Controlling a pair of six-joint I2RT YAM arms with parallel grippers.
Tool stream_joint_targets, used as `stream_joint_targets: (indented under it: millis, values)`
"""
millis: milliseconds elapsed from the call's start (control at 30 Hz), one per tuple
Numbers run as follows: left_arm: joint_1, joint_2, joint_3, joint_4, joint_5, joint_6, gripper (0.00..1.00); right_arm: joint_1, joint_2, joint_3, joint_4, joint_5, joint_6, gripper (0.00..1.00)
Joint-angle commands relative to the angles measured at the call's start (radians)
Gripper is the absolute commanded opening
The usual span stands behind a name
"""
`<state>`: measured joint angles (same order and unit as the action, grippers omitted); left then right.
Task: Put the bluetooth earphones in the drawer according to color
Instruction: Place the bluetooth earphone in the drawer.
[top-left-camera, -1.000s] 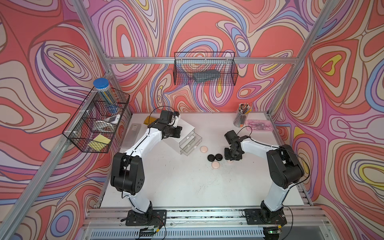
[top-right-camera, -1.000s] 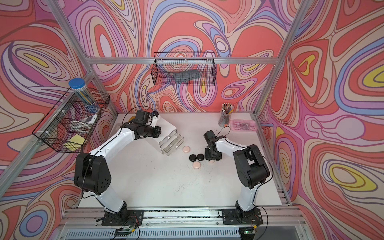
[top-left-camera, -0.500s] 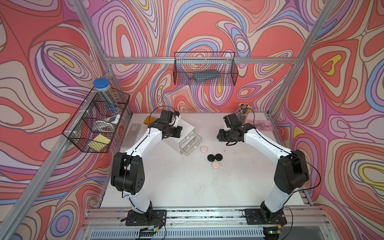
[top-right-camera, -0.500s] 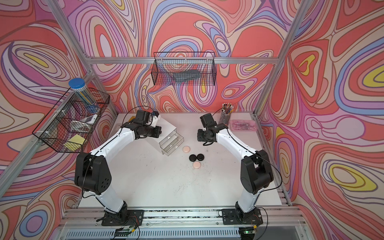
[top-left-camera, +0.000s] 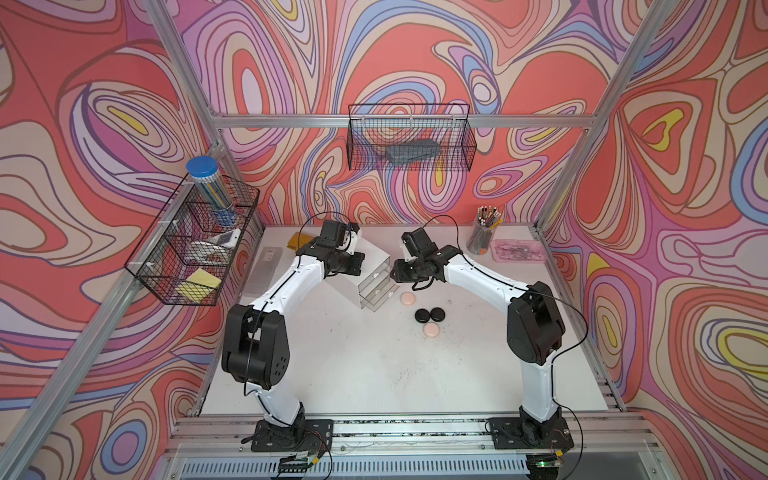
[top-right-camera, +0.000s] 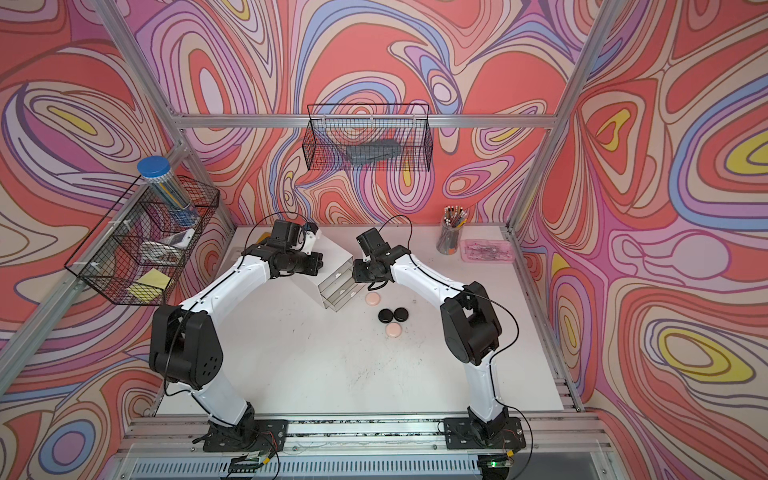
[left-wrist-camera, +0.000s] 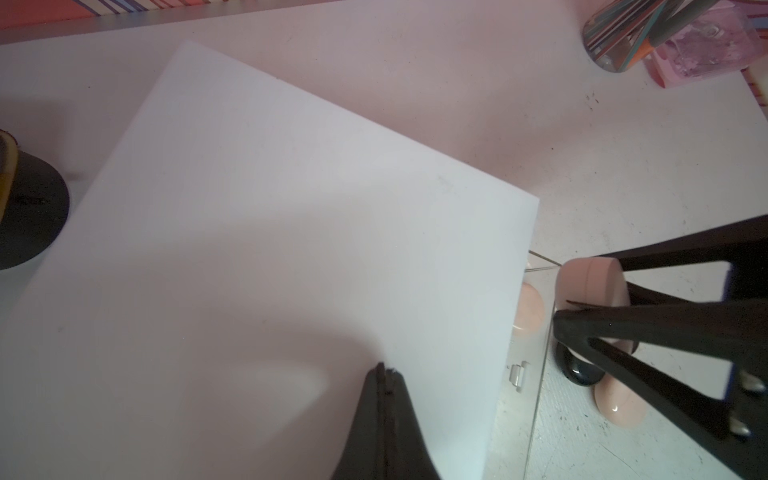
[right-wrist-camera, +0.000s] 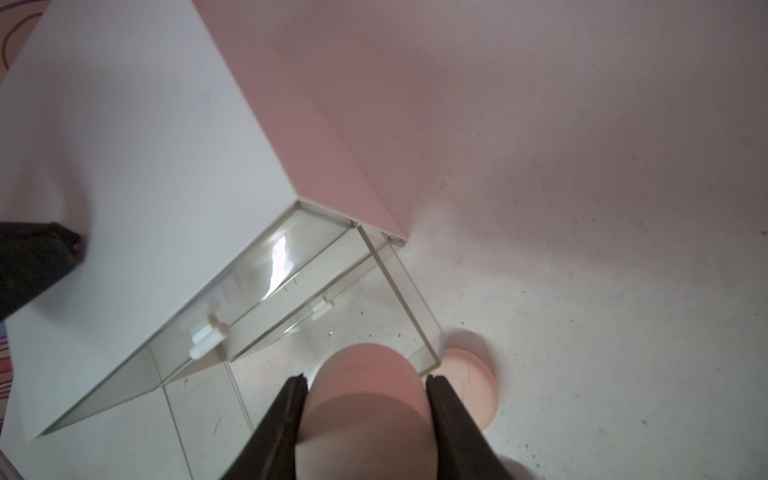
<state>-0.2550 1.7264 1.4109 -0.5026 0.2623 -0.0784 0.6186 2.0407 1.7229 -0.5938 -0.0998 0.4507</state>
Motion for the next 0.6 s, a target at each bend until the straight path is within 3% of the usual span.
stream_joint_targets:
  millis: [0,567]
  values:
    - [-0.012,0.052,-0.026,-0.148,-0.003,0.006,0.0,0.013,0.03,0.061,0.041,-0.027,0.022,0.26]
    - [-0.011,0.046,-0.024,-0.151,-0.01,0.01,0.0,0.025,0.102,0.052,0.134,-0.07,0.078,0.26]
